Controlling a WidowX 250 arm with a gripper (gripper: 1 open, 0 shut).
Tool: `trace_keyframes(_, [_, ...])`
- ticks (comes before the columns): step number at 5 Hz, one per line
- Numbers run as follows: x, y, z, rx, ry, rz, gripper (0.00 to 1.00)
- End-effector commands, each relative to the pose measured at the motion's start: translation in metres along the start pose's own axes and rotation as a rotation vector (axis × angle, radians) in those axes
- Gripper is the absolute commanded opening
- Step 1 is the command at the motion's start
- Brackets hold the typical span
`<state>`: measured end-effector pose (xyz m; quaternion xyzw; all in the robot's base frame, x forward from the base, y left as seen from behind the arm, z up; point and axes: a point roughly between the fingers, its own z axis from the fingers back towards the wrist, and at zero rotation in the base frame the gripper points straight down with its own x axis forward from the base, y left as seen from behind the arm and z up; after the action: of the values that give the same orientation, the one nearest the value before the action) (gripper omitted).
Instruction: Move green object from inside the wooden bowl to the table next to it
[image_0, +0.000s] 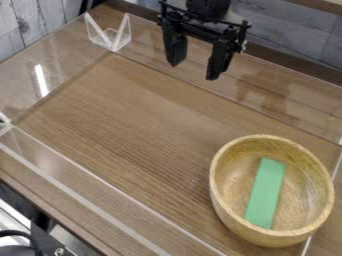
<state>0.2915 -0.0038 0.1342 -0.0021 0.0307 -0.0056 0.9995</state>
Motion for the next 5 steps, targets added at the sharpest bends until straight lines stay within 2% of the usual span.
trace_keyframes(1, [0.0,-0.008,-0.01,-0.013,0.028,0.01,1.0])
trace_keyframes(2, [-0.019,-0.039,-0.023,-0.038,0.041,-0.012,1.0])
trace_keyframes(3, [-0.038,-0.075,-0.033,-0.06,0.03,-0.016,1.0])
trace_keyframes(4, [-0.05,-0.107,-0.028,-0.088,-0.007,0.028,1.0])
trace_keyframes(5, [-0.058,-0.125,-0.025,-0.116,-0.056,0.069,1.0])
